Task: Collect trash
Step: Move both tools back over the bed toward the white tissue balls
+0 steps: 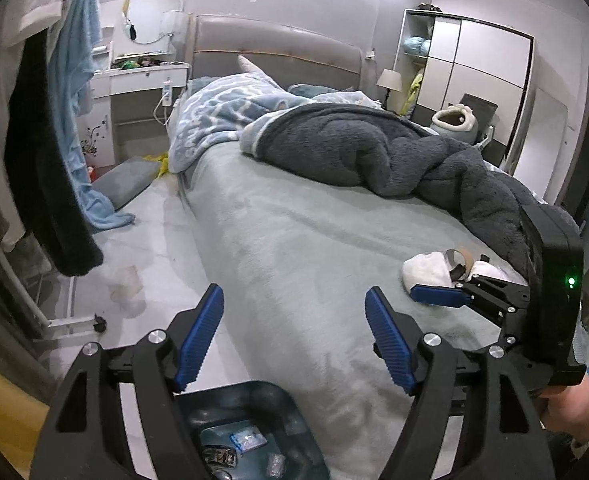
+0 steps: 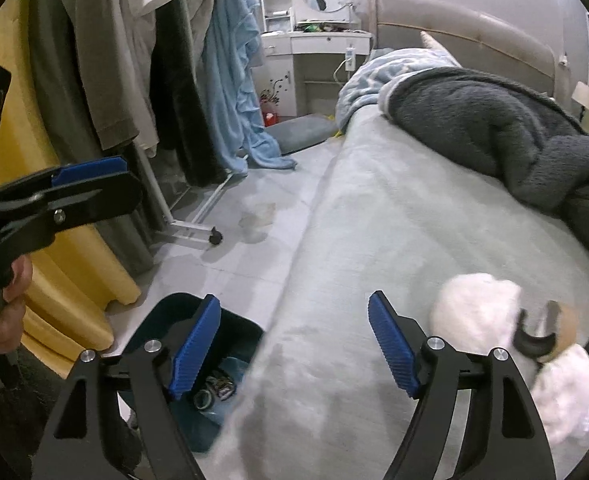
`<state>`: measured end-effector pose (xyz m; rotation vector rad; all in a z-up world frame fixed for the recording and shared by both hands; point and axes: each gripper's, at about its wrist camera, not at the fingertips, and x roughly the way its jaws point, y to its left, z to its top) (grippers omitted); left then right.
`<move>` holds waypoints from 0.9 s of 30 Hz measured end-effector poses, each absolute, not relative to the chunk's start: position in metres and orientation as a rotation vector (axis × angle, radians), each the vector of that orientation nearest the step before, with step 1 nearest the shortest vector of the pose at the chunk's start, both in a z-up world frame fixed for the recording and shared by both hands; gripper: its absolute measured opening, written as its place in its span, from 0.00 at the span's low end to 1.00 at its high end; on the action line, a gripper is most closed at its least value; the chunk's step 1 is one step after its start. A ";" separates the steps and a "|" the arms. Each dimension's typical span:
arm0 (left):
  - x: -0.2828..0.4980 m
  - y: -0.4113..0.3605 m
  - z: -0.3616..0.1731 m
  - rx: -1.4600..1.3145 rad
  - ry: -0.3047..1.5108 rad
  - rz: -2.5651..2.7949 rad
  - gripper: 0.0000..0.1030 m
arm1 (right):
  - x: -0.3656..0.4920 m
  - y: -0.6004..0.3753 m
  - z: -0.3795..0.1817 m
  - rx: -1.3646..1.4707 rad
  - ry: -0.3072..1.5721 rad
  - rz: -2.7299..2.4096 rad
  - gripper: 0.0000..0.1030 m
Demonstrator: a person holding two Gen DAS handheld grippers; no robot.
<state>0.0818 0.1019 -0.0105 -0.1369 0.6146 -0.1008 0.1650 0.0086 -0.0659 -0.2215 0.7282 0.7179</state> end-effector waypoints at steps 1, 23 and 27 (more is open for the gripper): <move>0.085 0.098 -0.011 -0.141 0.617 -0.110 0.74 | 0.165 0.005 -0.065 -0.222 0.720 0.712 0.76; 0.151 0.030 -0.034 -0.210 0.695 -0.303 0.85 | 0.183 -0.134 -0.055 -0.116 0.647 0.506 0.82; 0.160 0.016 -0.040 -0.226 0.714 -0.333 0.86 | 0.190 -0.162 -0.059 -0.076 0.655 0.460 0.83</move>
